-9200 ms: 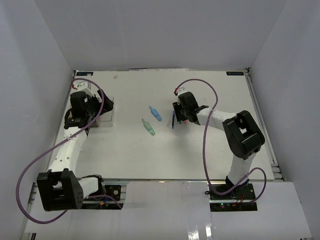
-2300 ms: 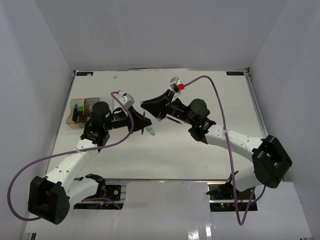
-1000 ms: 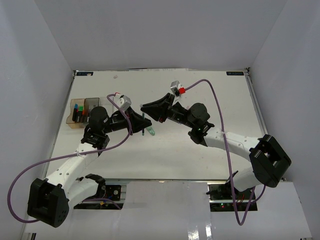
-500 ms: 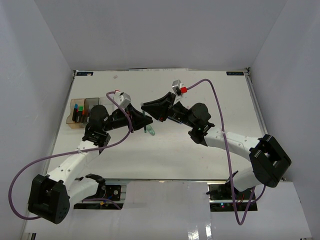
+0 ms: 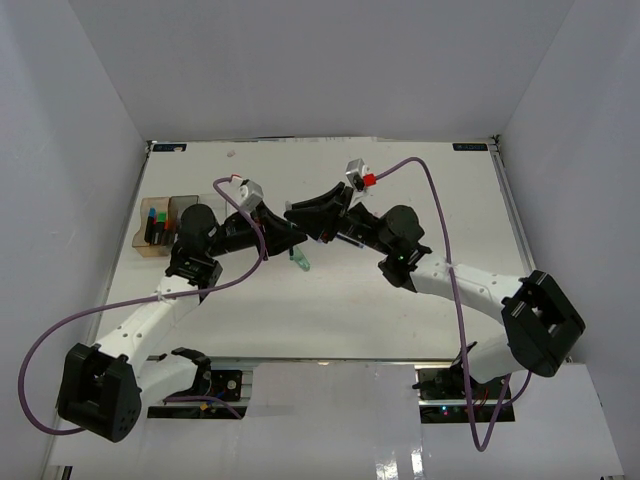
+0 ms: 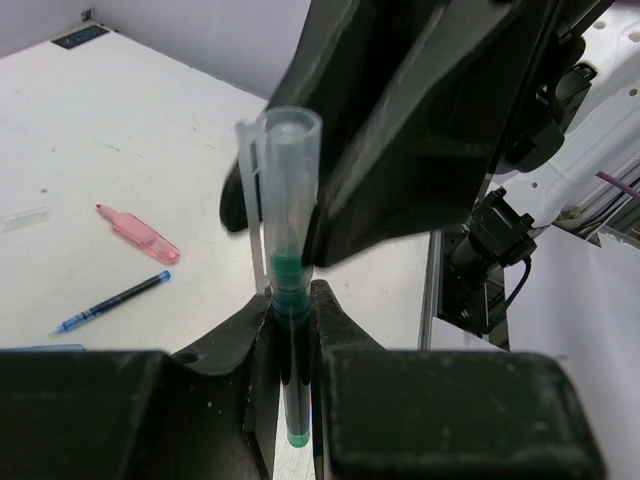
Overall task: Sort the stationery into containers
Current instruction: Close the pen cap on the pen.
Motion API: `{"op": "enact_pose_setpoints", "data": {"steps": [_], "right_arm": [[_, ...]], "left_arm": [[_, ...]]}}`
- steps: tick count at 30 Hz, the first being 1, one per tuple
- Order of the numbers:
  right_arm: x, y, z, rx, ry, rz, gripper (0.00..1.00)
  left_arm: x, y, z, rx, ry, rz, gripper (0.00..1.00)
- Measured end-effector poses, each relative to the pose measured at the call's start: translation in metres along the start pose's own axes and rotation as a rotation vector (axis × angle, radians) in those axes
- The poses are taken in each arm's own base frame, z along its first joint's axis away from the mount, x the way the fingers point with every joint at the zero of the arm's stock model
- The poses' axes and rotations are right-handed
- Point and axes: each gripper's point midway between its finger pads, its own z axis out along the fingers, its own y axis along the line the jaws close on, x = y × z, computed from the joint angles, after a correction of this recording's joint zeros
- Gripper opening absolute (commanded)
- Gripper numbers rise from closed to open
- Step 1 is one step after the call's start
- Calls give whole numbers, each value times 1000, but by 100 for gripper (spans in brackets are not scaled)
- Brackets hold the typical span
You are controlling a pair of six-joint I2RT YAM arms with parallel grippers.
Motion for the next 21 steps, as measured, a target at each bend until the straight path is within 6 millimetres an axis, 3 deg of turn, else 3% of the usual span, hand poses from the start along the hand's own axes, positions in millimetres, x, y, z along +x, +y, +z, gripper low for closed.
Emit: {"op": "enact_pose_setpoints", "data": {"steps": [4, 13, 21], "right_arm": [[15, 0, -3, 2, 56, 11, 36], [12, 2, -9, 13, 86, -12, 49], [22, 7, -21, 18, 155, -21, 74]], "left_arm": [[-13, -2, 2, 6, -22, 47, 20], [-14, -1, 1, 7, -23, 75, 20], [-13, 4, 1, -12, -26, 99, 19]]}}
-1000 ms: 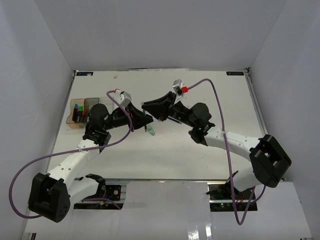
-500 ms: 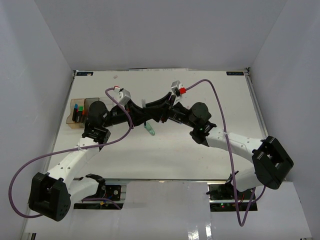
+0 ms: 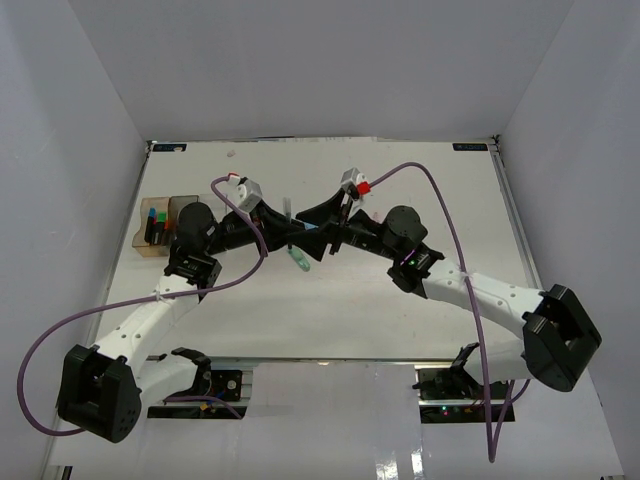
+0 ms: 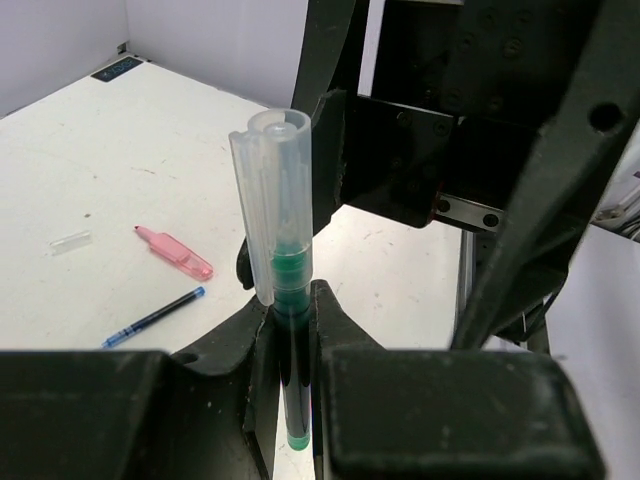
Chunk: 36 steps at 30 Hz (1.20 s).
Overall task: Sort the stationery into containers
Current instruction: Close the pen cap on the pen.
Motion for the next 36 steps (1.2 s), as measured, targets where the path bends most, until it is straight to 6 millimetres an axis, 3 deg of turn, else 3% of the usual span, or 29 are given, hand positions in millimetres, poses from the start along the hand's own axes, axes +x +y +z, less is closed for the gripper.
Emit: {"op": "enact_pose_setpoints", "data": {"steps": [2, 4, 6, 12, 16, 21, 23, 25, 31, 36], "right_arm": [[6, 1, -5, 8, 28, 2, 89], [9, 1, -10, 20, 50, -8, 98], [7, 1, -15, 34, 63, -28, 90], [-6, -7, -26, 131, 98, -58, 90], [-39, -13, -17, 195, 100, -94, 91], [-77, -17, 1, 227, 81, -123, 100], [-81, -19, 8, 232, 91, -128, 91], [-79, -23, 15, 234, 112, -126, 88], [-41, -33, 31, 248, 224, -88, 75], [-17, -35, 36, 252, 281, -66, 58]], "left_arm": [[1, 1, 0, -5, 3, 6, 20], [3, 2, -1, -11, 9, 11, 19], [5, 4, -2, -20, 18, 13, 19], [8, 5, -5, -39, 35, 35, 19], [10, 5, -6, -42, 44, 39, 19], [13, 5, -7, -44, 55, 35, 19], [14, 6, -7, -45, 58, 33, 19], [15, 6, -7, -48, 59, 32, 19], [16, 9, -7, -66, 61, 26, 19], [17, 10, -8, -73, 66, 19, 19]]}}
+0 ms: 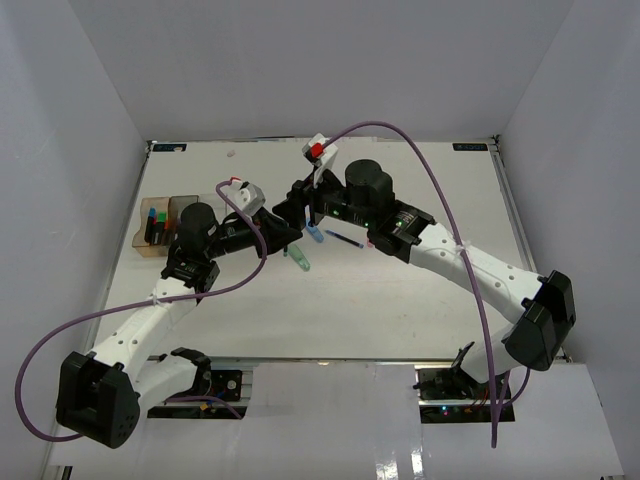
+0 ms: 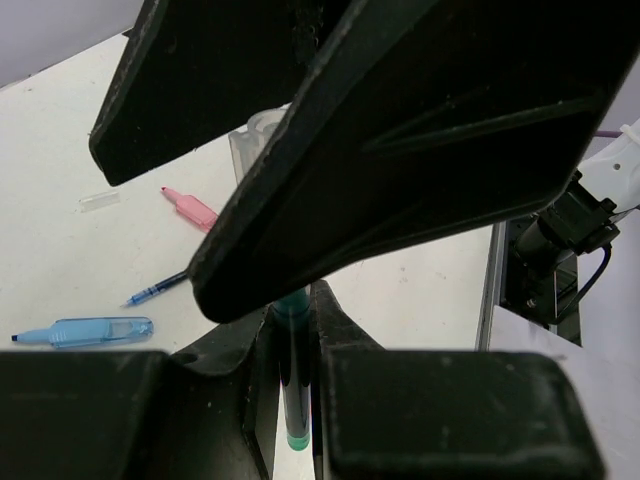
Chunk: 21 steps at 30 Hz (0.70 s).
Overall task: Sort the stationery into containers
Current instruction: Close the pen cap on the pen.
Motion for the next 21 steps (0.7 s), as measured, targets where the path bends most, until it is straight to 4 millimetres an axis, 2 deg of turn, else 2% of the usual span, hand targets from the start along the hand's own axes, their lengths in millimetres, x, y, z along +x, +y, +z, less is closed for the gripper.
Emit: {"op": "enact_pose_setpoints", "data": {"steps": [4, 21], "right_arm": [[3, 4, 2, -7, 7, 2, 54], [2, 8, 3, -3, 0, -2, 55]], "left_arm": [[1, 1, 0, -7, 3, -5, 19], [2, 5, 0, -24, 5, -11, 19]]}}
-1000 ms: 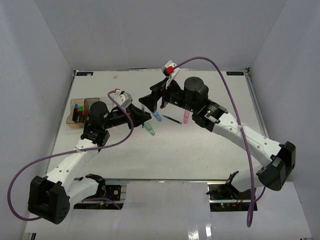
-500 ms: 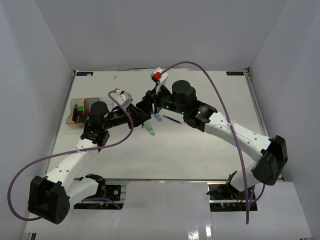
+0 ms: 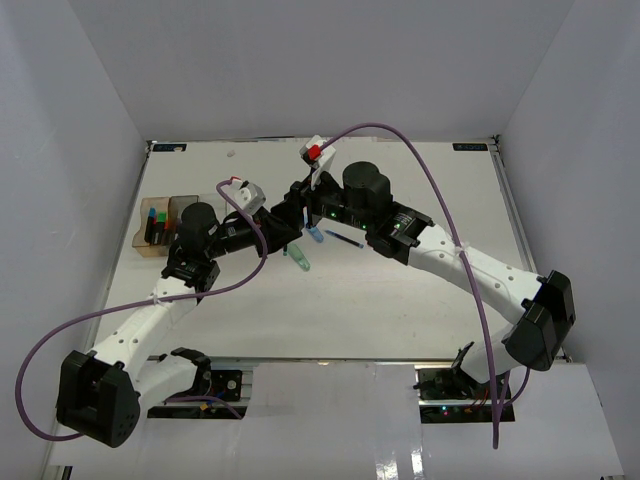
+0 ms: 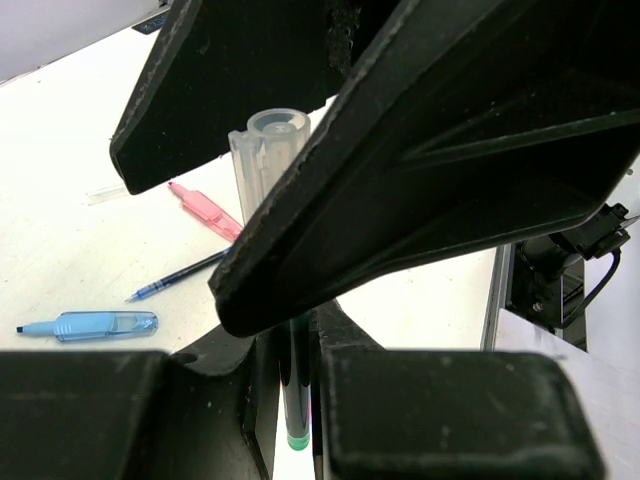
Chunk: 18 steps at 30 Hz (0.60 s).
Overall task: Sort the stationery into containers
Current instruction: Close the pen cap on the pen.
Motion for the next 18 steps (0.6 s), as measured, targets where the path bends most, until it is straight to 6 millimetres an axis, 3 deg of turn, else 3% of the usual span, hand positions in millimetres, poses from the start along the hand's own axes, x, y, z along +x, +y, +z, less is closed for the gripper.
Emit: {"op": "enact_pose_setpoints", "data": {"steps": [18], "right_arm": [[-2, -3, 1, 31, -13, -19, 44]], "left_arm": [[5, 2, 1, -3, 18, -20, 19]]}}
